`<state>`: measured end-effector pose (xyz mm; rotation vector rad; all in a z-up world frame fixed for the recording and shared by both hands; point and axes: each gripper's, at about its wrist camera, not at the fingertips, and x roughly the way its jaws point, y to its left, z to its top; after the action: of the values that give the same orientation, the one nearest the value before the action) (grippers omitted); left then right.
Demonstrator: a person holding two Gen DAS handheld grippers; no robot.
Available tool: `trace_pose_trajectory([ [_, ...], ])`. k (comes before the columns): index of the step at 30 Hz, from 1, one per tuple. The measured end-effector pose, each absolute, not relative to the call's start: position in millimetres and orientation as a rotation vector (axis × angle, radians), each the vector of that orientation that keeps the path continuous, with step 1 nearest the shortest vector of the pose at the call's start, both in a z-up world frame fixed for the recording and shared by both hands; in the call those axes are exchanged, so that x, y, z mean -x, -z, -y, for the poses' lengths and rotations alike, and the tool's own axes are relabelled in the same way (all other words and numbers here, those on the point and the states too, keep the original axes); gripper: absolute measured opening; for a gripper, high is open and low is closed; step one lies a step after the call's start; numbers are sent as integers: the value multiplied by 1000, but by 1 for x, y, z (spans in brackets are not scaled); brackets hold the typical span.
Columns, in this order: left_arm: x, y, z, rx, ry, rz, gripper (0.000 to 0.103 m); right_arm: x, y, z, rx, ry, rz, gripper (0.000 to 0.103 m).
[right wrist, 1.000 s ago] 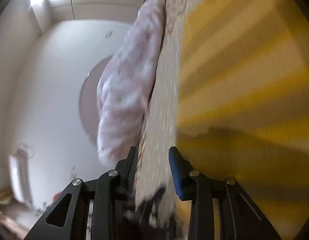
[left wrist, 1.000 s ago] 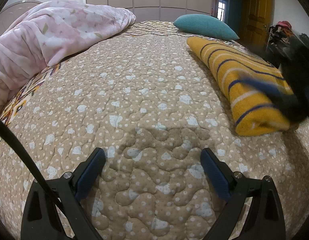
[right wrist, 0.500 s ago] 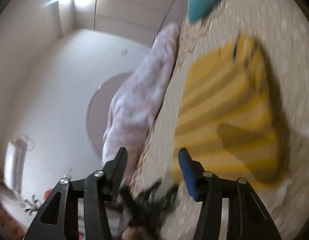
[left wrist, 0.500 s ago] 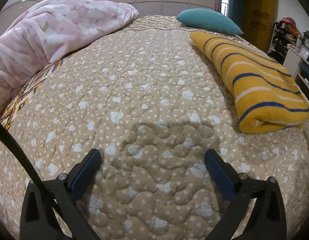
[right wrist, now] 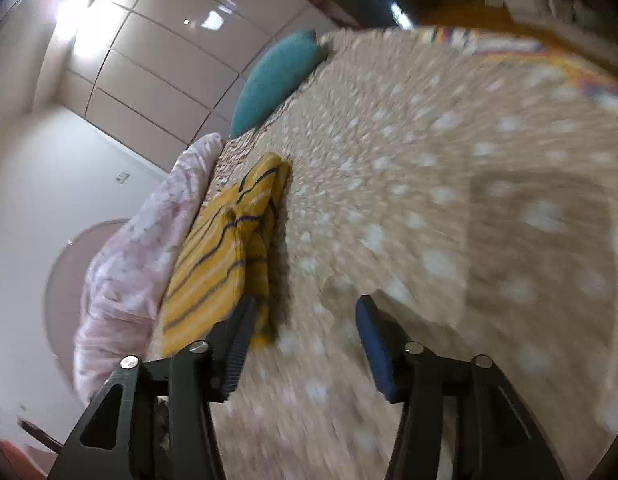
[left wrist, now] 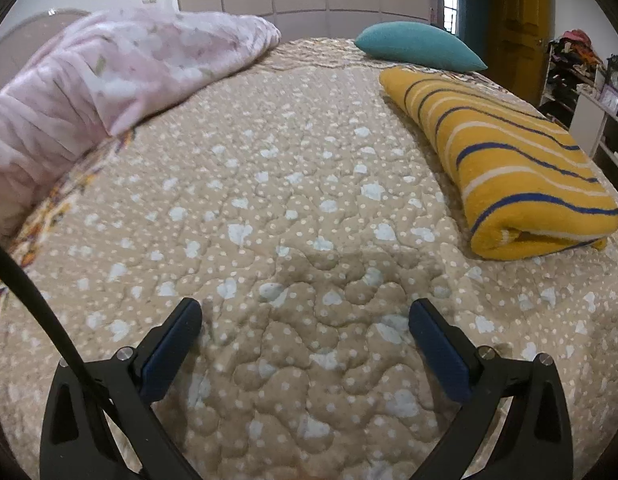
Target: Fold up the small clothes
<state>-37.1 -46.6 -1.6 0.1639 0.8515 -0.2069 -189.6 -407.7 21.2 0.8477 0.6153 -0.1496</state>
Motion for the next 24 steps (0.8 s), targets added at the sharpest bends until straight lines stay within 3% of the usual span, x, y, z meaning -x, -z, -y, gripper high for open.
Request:
trace_pose_trajectory([
  [8, 63, -37, 51, -42, 224, -832, 103, 198, -37, 386, -741, 112, -615, 63],
  [17, 67, -44, 39, -14, 238, -844, 103, 70, -62, 319, -801, -300, -644, 59],
  [24, 68, -43, 24, -1, 219, -844, 103, -33, -46, 275, -775, -385, -762, 61],
])
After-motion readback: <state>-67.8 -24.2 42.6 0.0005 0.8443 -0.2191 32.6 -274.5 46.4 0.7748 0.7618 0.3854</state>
